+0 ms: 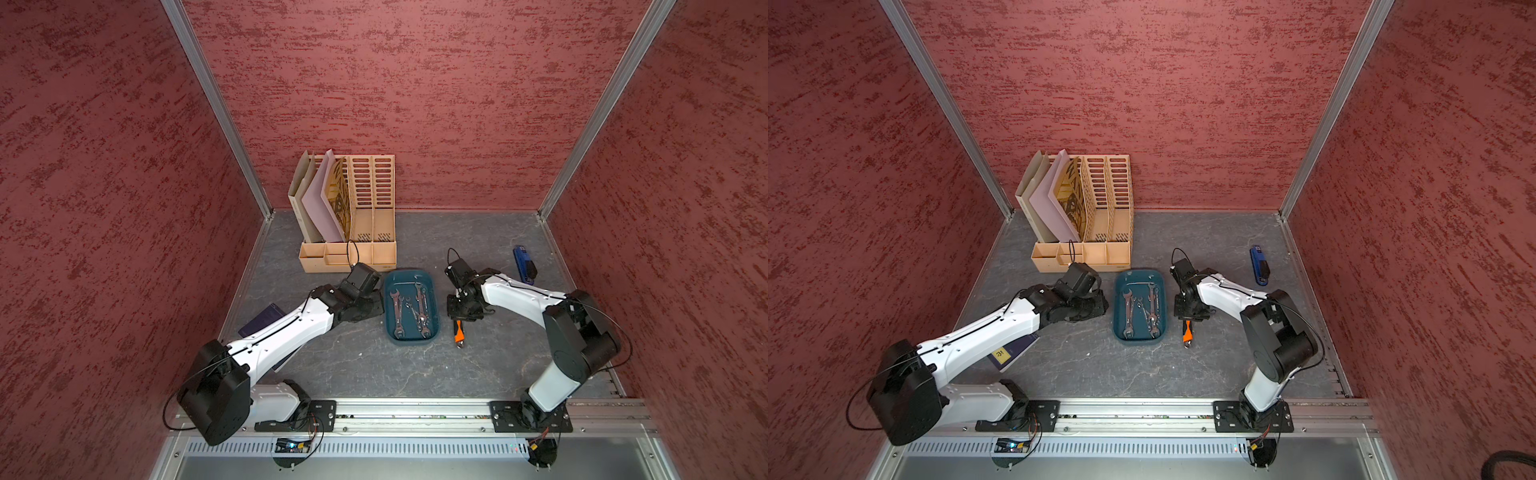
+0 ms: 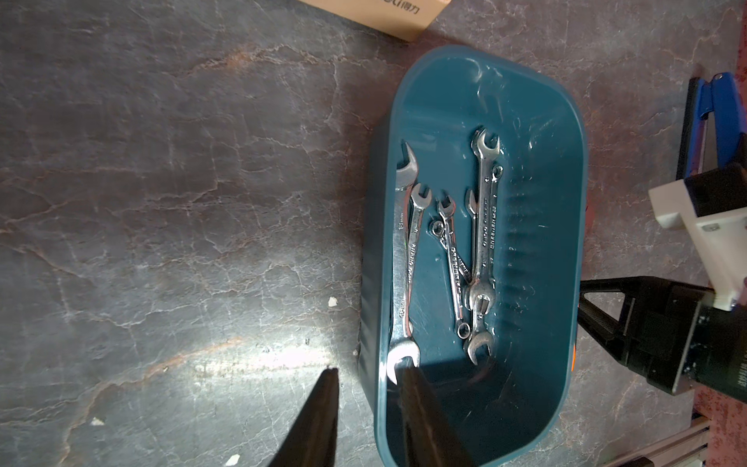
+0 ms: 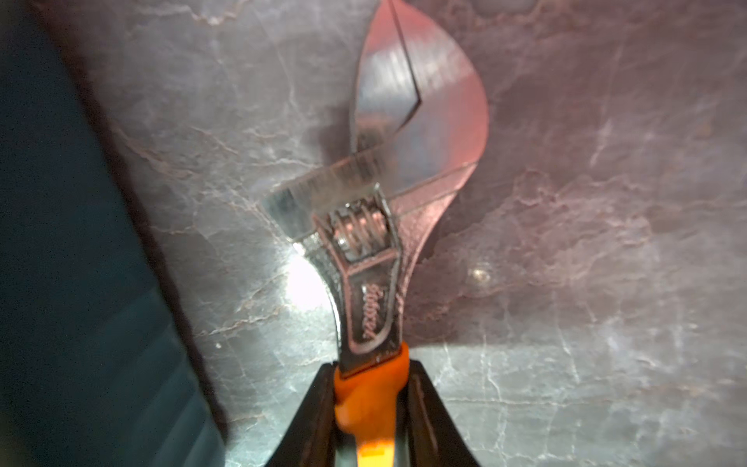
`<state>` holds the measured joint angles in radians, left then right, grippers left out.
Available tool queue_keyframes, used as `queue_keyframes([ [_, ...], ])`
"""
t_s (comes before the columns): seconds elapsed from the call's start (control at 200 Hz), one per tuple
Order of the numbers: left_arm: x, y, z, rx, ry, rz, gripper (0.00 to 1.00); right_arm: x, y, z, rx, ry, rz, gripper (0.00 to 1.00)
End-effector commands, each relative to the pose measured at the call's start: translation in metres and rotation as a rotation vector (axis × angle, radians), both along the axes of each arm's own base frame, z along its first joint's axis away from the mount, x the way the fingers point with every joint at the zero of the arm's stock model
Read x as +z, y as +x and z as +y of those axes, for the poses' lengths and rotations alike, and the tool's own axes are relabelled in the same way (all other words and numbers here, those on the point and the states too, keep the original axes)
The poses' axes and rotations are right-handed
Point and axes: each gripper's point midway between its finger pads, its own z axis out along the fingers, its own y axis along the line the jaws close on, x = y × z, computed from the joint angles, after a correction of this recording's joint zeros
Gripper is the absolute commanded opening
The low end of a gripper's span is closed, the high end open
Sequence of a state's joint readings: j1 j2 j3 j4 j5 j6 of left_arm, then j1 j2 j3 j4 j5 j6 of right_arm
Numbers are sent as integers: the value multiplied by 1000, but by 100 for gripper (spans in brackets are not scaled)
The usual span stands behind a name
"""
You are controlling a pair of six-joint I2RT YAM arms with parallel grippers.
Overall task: Take out the wrench from the storage box
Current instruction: Place the wrench at the center of the board.
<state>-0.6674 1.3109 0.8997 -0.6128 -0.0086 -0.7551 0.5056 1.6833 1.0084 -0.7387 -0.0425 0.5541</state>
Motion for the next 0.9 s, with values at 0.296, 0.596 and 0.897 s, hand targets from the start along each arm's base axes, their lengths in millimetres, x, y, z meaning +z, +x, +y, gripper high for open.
queue_keyframes([
  [0.296, 7, 8, -5, 7, -2, -26, 32, -5, 1, 4, -19, 43, -17, 22],
  [0.596, 10, 9, -13, -15, 15, -23, 34, 13, 0, 2, 47, 26, -25, 42],
  [0.897, 42, 9, -37, -89, 121, -56, 39, 70, 0, 1, 74, 67, -130, 48],
])
